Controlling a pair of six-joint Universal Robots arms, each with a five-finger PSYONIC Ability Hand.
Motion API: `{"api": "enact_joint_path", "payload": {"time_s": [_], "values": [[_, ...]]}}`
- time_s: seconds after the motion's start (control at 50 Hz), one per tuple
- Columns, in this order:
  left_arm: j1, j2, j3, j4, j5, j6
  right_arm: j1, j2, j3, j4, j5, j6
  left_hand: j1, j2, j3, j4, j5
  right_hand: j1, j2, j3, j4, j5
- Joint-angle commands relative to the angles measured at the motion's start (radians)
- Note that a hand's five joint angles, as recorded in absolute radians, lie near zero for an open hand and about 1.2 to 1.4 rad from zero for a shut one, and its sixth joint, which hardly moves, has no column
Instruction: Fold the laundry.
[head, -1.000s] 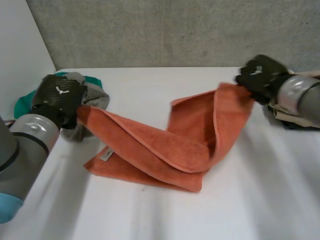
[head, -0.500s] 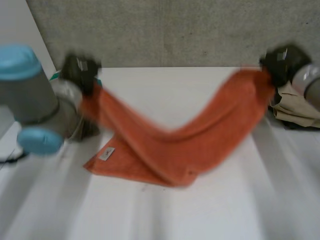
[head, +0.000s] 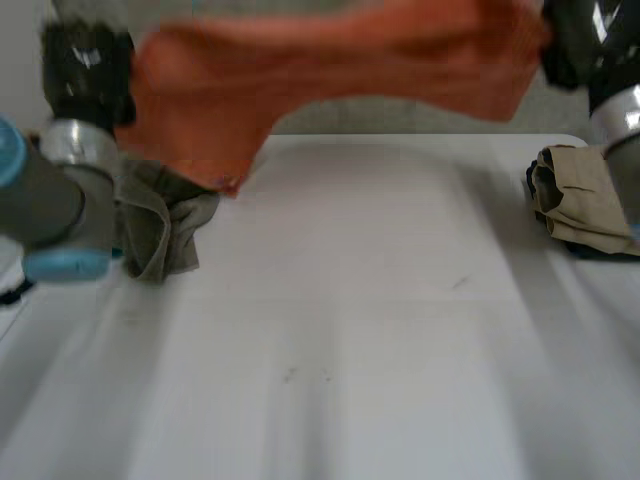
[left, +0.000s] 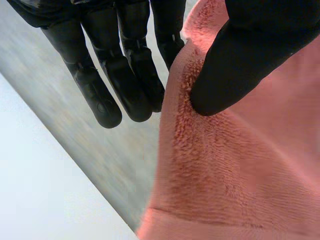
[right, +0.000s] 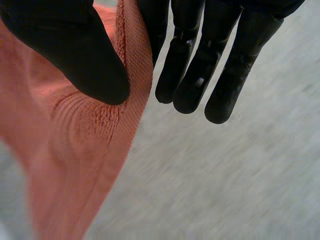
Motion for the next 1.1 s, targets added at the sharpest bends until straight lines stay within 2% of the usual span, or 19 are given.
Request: {"api": "enact_joint_path", "payload": {"time_s": [0.02, 0.16, 0.22, 0.26, 0.28, 0.3, 0.32, 0.52, 0.66, 0.74, 0.88, 1.1], "values": [[-0.024, -0.015, -0.265, 0.009, 0.005, -0.002, -0.103, 0.024, 0.236, 0.106, -0.177, -0.007, 0.279, 0.202, 0.204, 0.195, 0.235, 0.414, 0.237, 0.205, 0.206, 0.229], [-0.030, -0.017, -0.353, 0.002, 0.025, 0.002, -0.183, 0.058, 0.356, 0.124, -0.281, -0.076, 0.279, 0.202, 0.204, 0.195, 0.235, 0.414, 0.237, 0.205, 0.206, 0.229], [-0.039, 0.003, -0.371, -0.001, 0.037, 0.000, -0.194, 0.053, 0.388, 0.132, -0.288, -0.151, 0.279, 0.202, 0.204, 0.195, 0.235, 0.414, 0.237, 0.205, 0.206, 0.229], [-0.045, 0.026, -0.377, -0.003, 0.039, -0.002, -0.195, 0.052, 0.402, 0.152, -0.283, -0.196, 0.279, 0.202, 0.204, 0.195, 0.235, 0.041, -0.136, -0.168, -0.167, -0.144], [-0.045, 0.036, -0.379, -0.003, 0.040, -0.002, -0.197, 0.050, 0.408, 0.172, -0.278, -0.220, 0.279, 0.202, 0.204, 0.195, 0.235, -0.231, -0.408, -0.440, -0.439, -0.416], [-0.047, 0.043, -0.379, -0.003, 0.039, -0.003, -0.192, 0.047, 0.409, 0.211, -0.263, -0.258, 0.279, 0.202, 0.204, 0.195, 0.235, -0.638, -0.815, -0.847, -0.846, -0.823], [-0.047, 0.048, -0.379, -0.003, 0.039, -0.005, -0.189, 0.042, 0.409, 0.233, -0.254, -0.275, 0.279, 0.202, 0.204, 0.195, 0.235, -0.808, -0.985, -1.017, -1.016, -0.993], [-0.045, 0.080, -0.377, -0.004, 0.036, -0.006, -0.181, -0.103, 0.434, 0.434, -0.079, -0.317, 0.279, 0.202, 0.204, 0.195, 0.235, -0.808, -0.985, -1.017, -1.016, -0.993], [-0.044, 0.091, -0.379, -0.007, 0.036, -0.006, -0.146, -0.250, 0.507, 0.572, -0.010, -0.311, 0.279, 0.202, 0.204, 0.195, 0.235, -0.808, -0.985, -1.017, -1.016, -0.993], [-0.044, 0.097, -0.380, -0.009, 0.036, -0.008, -0.106, -0.283, 0.552, 0.606, 0.011, -0.303, 0.279, 0.202, 0.204, 0.195, 0.235, -0.808, -0.985, -1.017, -1.016, -0.993], [-0.042, 0.111, -0.377, -0.009, 0.036, -0.005, -0.068, -0.263, 0.583, 0.546, 0.018, -0.314, 0.279, 0.202, 0.204, 0.195, 0.235, -0.757, -0.934, -0.965, -0.965, -0.942], [-0.033, 0.131, -0.376, -0.009, 0.036, -0.003, -0.069, -0.071, 0.521, 0.443, 0.021, -0.394, 0.279, 0.202, 0.204, 0.195, 0.235, -0.636, -0.813, -0.845, -0.844, -0.821]]}}
